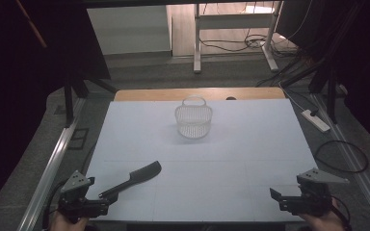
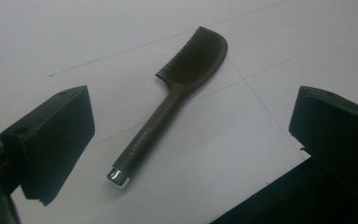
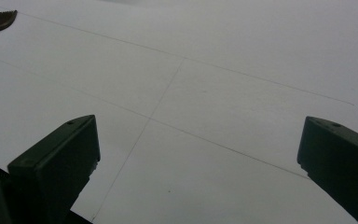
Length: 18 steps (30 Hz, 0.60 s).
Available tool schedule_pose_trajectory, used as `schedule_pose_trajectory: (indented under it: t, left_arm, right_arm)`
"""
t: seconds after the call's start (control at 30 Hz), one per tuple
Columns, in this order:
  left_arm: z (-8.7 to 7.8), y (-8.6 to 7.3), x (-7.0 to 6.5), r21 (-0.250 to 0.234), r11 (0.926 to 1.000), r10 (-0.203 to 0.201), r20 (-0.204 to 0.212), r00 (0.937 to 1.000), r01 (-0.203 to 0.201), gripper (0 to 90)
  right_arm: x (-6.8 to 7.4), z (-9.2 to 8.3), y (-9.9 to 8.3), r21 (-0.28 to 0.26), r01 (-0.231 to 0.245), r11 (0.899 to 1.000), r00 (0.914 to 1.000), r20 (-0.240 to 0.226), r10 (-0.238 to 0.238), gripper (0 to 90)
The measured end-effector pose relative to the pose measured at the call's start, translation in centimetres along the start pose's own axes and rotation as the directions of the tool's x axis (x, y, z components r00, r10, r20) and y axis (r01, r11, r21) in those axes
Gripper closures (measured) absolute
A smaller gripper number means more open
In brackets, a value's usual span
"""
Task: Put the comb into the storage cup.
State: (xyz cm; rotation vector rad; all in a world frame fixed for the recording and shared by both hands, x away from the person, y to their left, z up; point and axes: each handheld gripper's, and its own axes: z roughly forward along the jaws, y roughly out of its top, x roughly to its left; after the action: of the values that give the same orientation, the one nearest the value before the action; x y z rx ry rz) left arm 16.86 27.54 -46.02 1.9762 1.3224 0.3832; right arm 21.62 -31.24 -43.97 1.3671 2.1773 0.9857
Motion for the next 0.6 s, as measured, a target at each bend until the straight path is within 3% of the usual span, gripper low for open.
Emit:
schedule_pose_trajectory:
  t: [0.6]
  left_arm:
    - [0.08, 0.14, 0.11, 0.014, 0.9999, -0.006, 0.007, 1.0000, 0.006, 0.0]
  right_arm:
    - [0.10, 0.10, 0.03, 0.007, 0.011, 1.000, 0.9999, -0.006, -0.011, 0.0]
